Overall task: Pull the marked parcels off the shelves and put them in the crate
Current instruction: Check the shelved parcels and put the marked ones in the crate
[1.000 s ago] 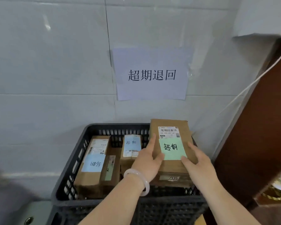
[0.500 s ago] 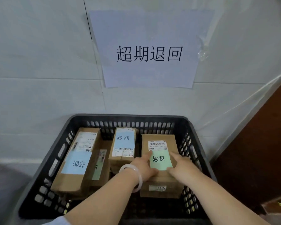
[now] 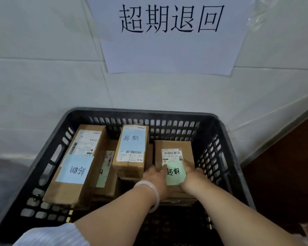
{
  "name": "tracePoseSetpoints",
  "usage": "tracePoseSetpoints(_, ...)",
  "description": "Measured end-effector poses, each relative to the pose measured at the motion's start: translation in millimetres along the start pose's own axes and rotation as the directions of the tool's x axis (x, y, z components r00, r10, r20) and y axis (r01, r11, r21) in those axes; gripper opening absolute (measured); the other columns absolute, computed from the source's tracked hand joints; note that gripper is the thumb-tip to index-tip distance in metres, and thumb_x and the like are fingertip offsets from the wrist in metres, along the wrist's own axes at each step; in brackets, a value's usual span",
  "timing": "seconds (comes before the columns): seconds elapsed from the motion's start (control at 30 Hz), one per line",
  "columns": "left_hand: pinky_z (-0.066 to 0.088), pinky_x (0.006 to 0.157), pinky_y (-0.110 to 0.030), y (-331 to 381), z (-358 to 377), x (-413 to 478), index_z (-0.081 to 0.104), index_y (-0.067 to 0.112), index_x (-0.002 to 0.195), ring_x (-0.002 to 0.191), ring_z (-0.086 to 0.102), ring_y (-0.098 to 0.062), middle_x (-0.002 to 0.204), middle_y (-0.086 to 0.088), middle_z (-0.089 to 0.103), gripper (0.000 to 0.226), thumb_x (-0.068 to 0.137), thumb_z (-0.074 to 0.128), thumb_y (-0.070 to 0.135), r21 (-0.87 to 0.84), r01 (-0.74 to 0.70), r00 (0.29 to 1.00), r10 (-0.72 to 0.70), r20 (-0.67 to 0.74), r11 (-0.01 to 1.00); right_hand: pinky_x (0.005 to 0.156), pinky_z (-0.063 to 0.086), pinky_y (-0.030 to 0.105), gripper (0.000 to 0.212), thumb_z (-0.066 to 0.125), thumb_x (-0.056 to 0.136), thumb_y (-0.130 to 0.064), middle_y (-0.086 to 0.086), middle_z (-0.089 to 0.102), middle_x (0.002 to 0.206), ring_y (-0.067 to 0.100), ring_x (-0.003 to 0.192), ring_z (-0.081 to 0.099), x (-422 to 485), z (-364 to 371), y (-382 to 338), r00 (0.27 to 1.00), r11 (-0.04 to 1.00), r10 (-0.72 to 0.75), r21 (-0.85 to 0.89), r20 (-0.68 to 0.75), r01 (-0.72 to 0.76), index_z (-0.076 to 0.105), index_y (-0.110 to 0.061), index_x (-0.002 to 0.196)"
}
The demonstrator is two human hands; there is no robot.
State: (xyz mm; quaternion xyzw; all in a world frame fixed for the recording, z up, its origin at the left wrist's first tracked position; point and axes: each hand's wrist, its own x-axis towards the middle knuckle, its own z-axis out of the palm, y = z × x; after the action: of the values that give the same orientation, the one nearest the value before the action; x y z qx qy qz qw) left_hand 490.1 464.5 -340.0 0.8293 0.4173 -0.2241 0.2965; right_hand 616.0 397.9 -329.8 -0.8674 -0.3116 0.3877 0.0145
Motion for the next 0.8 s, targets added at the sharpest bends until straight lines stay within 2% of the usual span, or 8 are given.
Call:
tracePoseSetpoints(0.13,0.022,0.116,-0.048,-1.0,4.4,1.1,-0.006,0.034,0.155,0.146,0.006,-0.039,0.159,-0.014,-0.002,0.095,0.087,0.059,0.044,0.055,0.003,1.000,-0.004,0.011,0.998,0.086,0.043,0.026,0.090,0.062,0.089,-0.030,0.010,0.031,0.137,0.019,0.100,0.049,5.8,8.2,5.4,0.996,0.998,-0.060,0.025,-0.064,0.062,-0.001,-0.042,0.153)
tracePoseSetpoints(0.27,0.016,0.119,-0.042,-3.2,-4.2,-4.6,0.005,0.034,0.156,0.149,0.001,-0.033,0.161,-0.003,-0.020,0.089,0.087,0.061,0.048,-0.025,-0.042,0.999,0.041,-0.032,0.999,0.099,0.040,0.030,0.091,0.066,0.085,-0.042,0.009,0.018,0.153,0.025,0.128,0.041,3.0,6.4,8.2,0.990,0.996,-0.085,-0.026,-0.110,0.083,0.004,-0.041,0.153)
tracePoseSetpoints(0.37,0.019,0.121,-0.038,-2.1,-18.6,-17.4,0.014,0.032,0.156,0.150,0.008,-0.025,0.165,0.002,-0.007,0.083,0.090,0.063,0.041,-0.167,-0.106,0.988,0.085,-0.130,0.980,0.117,0.022,0.040,0.088,0.063,0.087,-0.048,-0.001,-0.001,0.163,0.027,0.147,0.013,-8.9,-5.4,7.2,0.958,0.978,-0.206,-0.073,-0.200,0.195,0.007,-0.039,0.154)
tracePoseSetpoints(0.47,0.019,0.118,-0.030,1.0,-38.9,-39.0,0.023,0.027,0.155,0.148,0.019,-0.018,0.162,0.000,0.019,0.073,0.093,0.061,0.036,-0.213,-0.234,0.949,0.176,-0.262,0.949,0.120,0.013,0.038,0.087,0.064,0.087,-0.048,-0.006,0.000,0.163,0.019,0.149,0.006,-29.8,-23.1,5.4,0.880,0.924,-0.380,-0.062,-0.286,0.378,0.010,-0.039,0.154)
tracePoseSetpoints(0.57,0.021,0.109,-0.020,-1.4,-57.5,-72.2,0.031,0.030,0.152,0.141,0.029,-0.010,0.156,0.006,0.033,0.066,0.094,0.061,0.037,-0.229,-0.347,0.881,0.234,-0.411,0.909,0.120,0.010,0.039,0.087,0.063,0.085,-0.053,-0.009,0.003,0.163,0.014,0.149,0.002,-57.1,-40.9,2.8,0.797,0.858,-0.509,-0.126,-0.324,0.497,0.010,-0.042,0.153)
tracePoseSetpoints(0.67,0.014,0.113,-0.022,-18.1,-64.6,-113.1,0.030,0.039,0.150,0.145,0.020,-0.007,0.158,0.013,0.027,0.065,0.093,0.061,0.041,-0.162,-0.378,0.777,0.218,-0.590,0.911,0.121,0.008,0.039,0.088,0.061,0.083,-0.061,-0.014,0.001,0.162,0.009,0.148,-0.002,-86.9,-48.4,-8.5,0.733,0.792,-0.609,-0.182,-0.304,0.583,0.008,-0.045,0.152)
tracePoseSetpoints(0.73,0.017,0.117,-0.029,-38.6,-64.9,-141.8,0.029,0.040,0.150,0.146,0.018,-0.011,0.159,0.012,0.026,0.068,0.090,0.062,0.044,-0.060,-0.280,0.647,0.142,-0.750,0.958,0.121,0.009,0.039,0.089,0.060,0.081,-0.066,-0.020,0.001,0.161,0.005,0.147,-0.002,-106.6,-48.2,-26.5,0.668,0.718,-0.693,-0.186,-0.269,0.670,0.007,-0.048,0.151)
tracePoseSetpoints(0.8,0.020,0.120,-0.037,-62.6,-62.8,-169.4,0.032,0.036,0.150,0.147,0.021,-0.018,0.159,0.005,0.028,0.071,0.088,0.064,0.047,-0.002,-0.119,0.524,0.062,-0.849,0.993,0.120,0.008,0.036,0.089,0.057,0.079,-0.069,-0.024,0.002,0.159,0.002,0.146,-0.001,-123.3,-42.8,-53.2,0.551,0.598,-0.800,-0.228,-0.240,0.769,0.008,-0.049,0.150)
